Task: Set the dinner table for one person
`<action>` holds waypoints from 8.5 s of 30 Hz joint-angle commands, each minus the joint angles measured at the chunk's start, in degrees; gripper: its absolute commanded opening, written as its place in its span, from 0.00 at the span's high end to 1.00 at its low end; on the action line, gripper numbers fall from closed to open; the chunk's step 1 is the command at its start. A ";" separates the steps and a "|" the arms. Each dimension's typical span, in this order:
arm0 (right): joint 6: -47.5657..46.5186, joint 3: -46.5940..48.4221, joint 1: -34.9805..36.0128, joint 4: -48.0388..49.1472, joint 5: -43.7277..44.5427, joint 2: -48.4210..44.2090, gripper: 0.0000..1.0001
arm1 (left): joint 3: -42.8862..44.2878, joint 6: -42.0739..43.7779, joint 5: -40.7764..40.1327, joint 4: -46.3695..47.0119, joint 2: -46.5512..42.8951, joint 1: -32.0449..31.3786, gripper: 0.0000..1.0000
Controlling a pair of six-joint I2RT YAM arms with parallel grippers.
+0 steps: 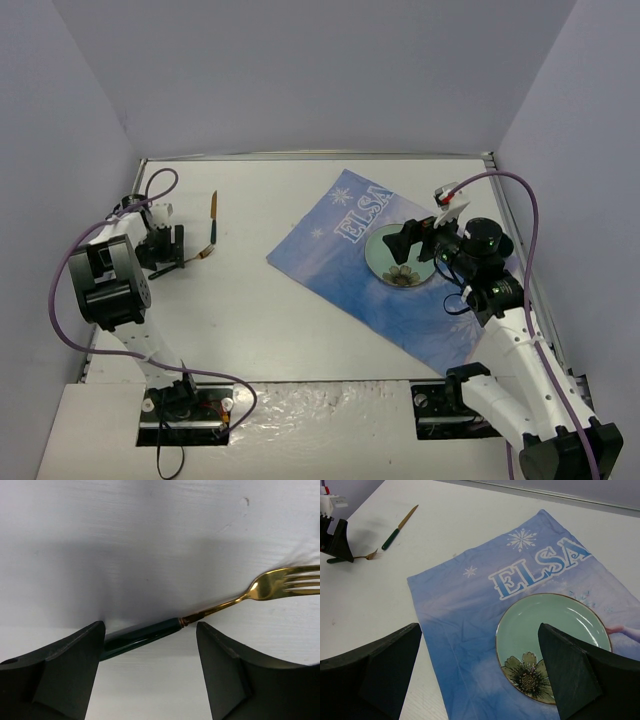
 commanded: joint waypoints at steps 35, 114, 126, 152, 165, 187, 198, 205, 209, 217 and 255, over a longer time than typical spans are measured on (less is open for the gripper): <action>-0.72 -1.03 2.52 2.85 2.13 -2.62 0.00 | -12.86 -19.04 -4.44 -4.44 -9.75 -13.44 0.75; 0.58 3.38 2.56 -10.18 16.20 -8.44 0.00 | 61.99 -14.49 -7.63 -21.19 34.89 -54.42 1.00; 0.75 2.69 2.56 -10.34 15.91 -8.65 0.00 | 59.18 -11.82 -7.43 -18.66 33.17 -54.49 0.92; -0.07 2.70 2.56 -10.25 14.45 -8.16 0.00 | 58.69 -11.68 -9.19 -18.25 28.79 -54.57 0.54; -1.07 4.33 2.56 -10.16 14.18 -7.51 0.00 | 50.44 -22.00 -9.74 -12.40 12.48 -47.28 0.12; -0.10 5.82 2.65 -10.10 14.59 -1.82 0.00 | 40.04 -26.99 -13.64 -10.77 15.22 -19.33 0.32; -0.37 5.82 2.65 -10.07 14.38 -0.76 0.00 | 39.12 -25.53 -12.86 -8.97 20.87 -17.96 0.58; 0.13 5.06 2.68 -10.22 14.23 -1.57 0.00 | 38.41 -24.65 -12.37 -7.81 22.55 -18.05 0.77; 0.34 4.85 2.65 -10.24 14.18 -2.25 0.00 | 37.09 -24.18 -12.38 -7.27 21.82 -18.05 0.99; 0.47 4.15 2.65 -10.11 13.33 -3.69 0.00 | 28.14 -25.56 -11.12 -5.17 15.54 -18.05 1.00; 3.15 1.10 2.65 -10.25 8.61 -11.55 0.00 | -10.64 -42.19 -8.38 0.55 -9.56 -34.20 0.99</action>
